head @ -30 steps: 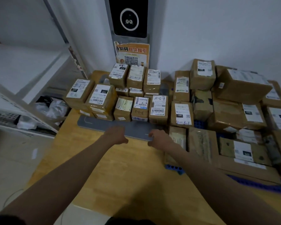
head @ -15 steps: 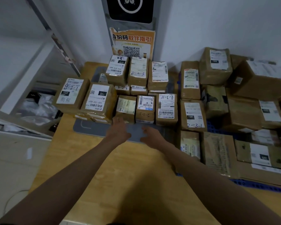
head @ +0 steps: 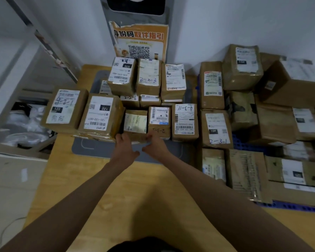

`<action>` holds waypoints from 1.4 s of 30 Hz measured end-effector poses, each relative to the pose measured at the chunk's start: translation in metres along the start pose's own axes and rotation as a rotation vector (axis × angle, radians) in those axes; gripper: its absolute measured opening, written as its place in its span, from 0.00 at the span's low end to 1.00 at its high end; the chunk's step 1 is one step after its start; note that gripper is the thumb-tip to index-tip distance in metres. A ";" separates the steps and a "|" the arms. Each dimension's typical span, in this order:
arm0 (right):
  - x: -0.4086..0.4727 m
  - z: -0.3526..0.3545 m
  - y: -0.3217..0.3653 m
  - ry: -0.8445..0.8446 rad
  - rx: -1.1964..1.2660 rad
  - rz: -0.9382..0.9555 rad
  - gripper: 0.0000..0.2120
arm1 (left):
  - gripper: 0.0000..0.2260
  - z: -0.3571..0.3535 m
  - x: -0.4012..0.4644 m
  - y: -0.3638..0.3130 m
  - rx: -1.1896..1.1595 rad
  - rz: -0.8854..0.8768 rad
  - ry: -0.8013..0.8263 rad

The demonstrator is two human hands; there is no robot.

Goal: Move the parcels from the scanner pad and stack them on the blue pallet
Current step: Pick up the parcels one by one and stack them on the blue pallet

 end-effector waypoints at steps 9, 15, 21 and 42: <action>-0.039 -0.008 0.000 0.022 -0.058 0.087 0.25 | 0.40 -0.001 -0.051 -0.005 0.082 -0.030 -0.047; -0.079 -0.001 -0.005 0.005 -0.058 0.105 0.31 | 0.36 0.013 -0.096 -0.022 0.016 -0.038 -0.059; -0.124 0.013 -0.011 0.030 -0.034 0.130 0.36 | 0.33 0.026 -0.142 -0.046 -0.087 -0.099 -0.085; -0.249 0.263 -0.058 -0.222 -0.081 0.385 0.25 | 0.41 0.028 -0.193 -0.313 0.062 -0.339 -0.281</action>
Point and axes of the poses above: each hand's wrist, its own x-axis towards the middle knuckle, its own z-axis out of the back of the hand, y = z × x, the point moved 5 cm from there along x, towards the middle knuckle, and after that the axes turned 4 degrees about y, right-handed, at the moved point
